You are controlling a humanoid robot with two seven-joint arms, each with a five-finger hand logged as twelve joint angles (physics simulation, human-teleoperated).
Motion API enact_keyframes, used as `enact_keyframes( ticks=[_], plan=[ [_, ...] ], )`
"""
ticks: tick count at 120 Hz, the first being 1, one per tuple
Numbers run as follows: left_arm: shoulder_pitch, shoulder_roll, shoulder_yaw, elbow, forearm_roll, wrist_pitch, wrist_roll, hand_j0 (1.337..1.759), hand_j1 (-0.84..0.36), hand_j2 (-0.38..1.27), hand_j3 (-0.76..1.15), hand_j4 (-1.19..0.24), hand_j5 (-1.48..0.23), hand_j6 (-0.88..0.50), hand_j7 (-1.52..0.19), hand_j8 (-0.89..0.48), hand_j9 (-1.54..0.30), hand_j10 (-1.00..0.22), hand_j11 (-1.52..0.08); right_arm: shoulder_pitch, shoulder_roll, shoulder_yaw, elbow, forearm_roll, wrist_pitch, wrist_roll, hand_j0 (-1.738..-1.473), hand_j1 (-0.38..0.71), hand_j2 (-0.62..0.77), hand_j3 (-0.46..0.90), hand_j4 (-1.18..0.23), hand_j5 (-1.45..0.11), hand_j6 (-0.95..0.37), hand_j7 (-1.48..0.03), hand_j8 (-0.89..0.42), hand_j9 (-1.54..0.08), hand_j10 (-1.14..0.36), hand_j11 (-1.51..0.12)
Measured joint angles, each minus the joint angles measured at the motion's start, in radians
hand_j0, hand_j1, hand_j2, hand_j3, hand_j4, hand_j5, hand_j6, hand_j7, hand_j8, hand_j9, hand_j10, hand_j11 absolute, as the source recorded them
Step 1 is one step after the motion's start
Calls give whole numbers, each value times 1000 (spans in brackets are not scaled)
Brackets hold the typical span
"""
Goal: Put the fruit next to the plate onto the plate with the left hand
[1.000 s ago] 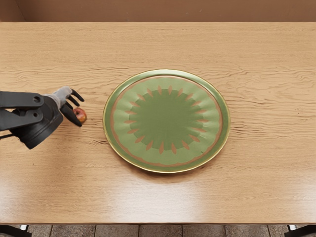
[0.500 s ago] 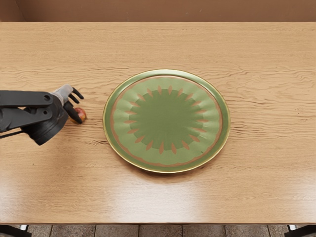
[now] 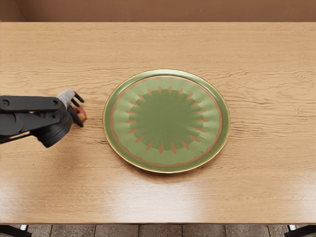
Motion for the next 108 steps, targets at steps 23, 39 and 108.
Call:
enact_keyframes(
  ticks=[23, 39, 108],
  plan=[
    [-1, -15, 0, 11, -3, -1, 1, 1658, -212, 120, 0, -480, -628, -481, -627, -496, -618, -481, -626, 0, 0, 0, 0, 0, 0, 0, -1658, -303, -8, 0, -38, -50, -38, -50, -38, -50, -38, -50],
    [-1, -24, 0, 9, -9, 0, 3, 1657, -313, 158, 1, -588, -756, -525, -756, -403, -755, -583, -763, 0, 0, 0, 0, 0, 0, 0, -1658, -303, -8, 0, -38, -50, -38, -50, -38, -50, -38, -50],
    [-22, 160, -62, -102, -12, -31, -1, 1648, -362, 437, -95, -832, -1145, -420, -1141, -384, -1051, -608, -1164, 0, 0, 0, 0, 0, 0, 0, -1658, -303, -8, 0, -38, -50, -38, -50, -38, -50, -38, -50]
  ],
)
